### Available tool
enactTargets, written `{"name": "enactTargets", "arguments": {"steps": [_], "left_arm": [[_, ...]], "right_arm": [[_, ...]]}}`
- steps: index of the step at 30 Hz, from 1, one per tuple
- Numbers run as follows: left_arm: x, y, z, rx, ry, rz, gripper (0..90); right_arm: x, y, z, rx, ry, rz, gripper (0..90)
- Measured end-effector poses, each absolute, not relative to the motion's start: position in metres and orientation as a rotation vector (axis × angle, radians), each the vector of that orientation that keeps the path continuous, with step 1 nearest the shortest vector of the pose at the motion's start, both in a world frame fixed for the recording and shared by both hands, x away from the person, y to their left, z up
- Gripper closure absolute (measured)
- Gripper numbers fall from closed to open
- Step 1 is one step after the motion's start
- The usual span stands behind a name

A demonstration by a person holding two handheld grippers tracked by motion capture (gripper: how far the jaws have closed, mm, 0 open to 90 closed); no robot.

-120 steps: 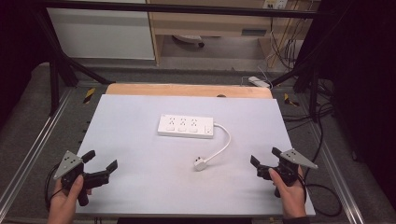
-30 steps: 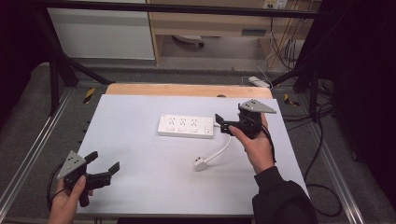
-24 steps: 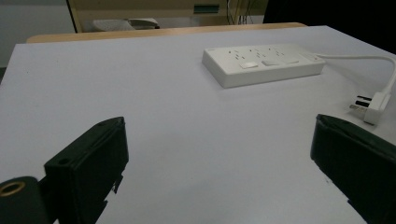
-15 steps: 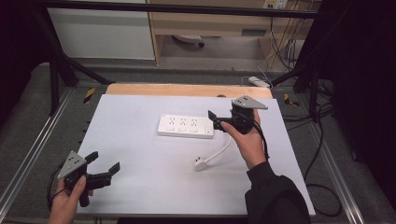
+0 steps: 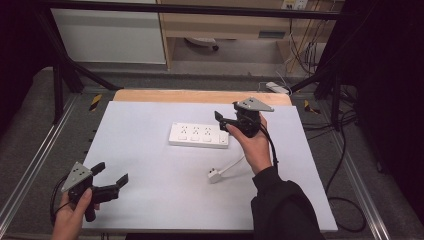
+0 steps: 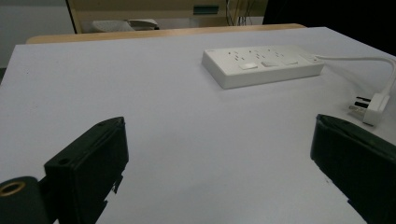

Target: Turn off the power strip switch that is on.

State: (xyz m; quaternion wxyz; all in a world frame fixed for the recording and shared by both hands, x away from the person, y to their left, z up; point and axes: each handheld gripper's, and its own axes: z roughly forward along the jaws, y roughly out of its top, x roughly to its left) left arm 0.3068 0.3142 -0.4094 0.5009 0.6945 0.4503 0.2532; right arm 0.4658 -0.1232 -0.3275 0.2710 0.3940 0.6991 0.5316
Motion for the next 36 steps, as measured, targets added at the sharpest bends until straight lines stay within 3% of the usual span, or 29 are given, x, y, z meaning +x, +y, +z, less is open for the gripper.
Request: {"name": "enactTargets", "arguments": {"steps": [2, 4, 8, 17, 28, 36], "left_arm": [[0.307, 0.314, -0.409, 1.679, 1.088, 0.612, 4.1], [0.307, 0.314, -0.410, 1.680, 1.088, 0.610, 4.1], [0.307, 0.314, -0.409, 1.679, 1.087, 0.609, 4.1], [0.307, 0.315, -0.409, 1.669, 1.086, 0.615, 4.1], [0.307, 0.315, -0.409, 1.671, 1.086, 0.615, 4.1], [0.307, 0.316, -0.408, 1.668, 1.088, 0.613, 4.1]], "right_arm": [[0.470, -0.119, -0.329, 1.051, 1.880, 1.447, 36.8], [0.471, -0.118, -0.330, 1.047, 1.877, 1.450, 39.6], [0.476, -0.115, -0.333, 1.036, 1.830, 1.457, 56.6], [0.485, -0.108, -0.340, 1.020, 1.819, 1.455, 76.0], [0.497, -0.094, -0.349, 1.006, 1.868, 1.447, 89.6], [0.505, -0.085, -0.355, 1.007, 1.884, 1.447, 90.0]]}}
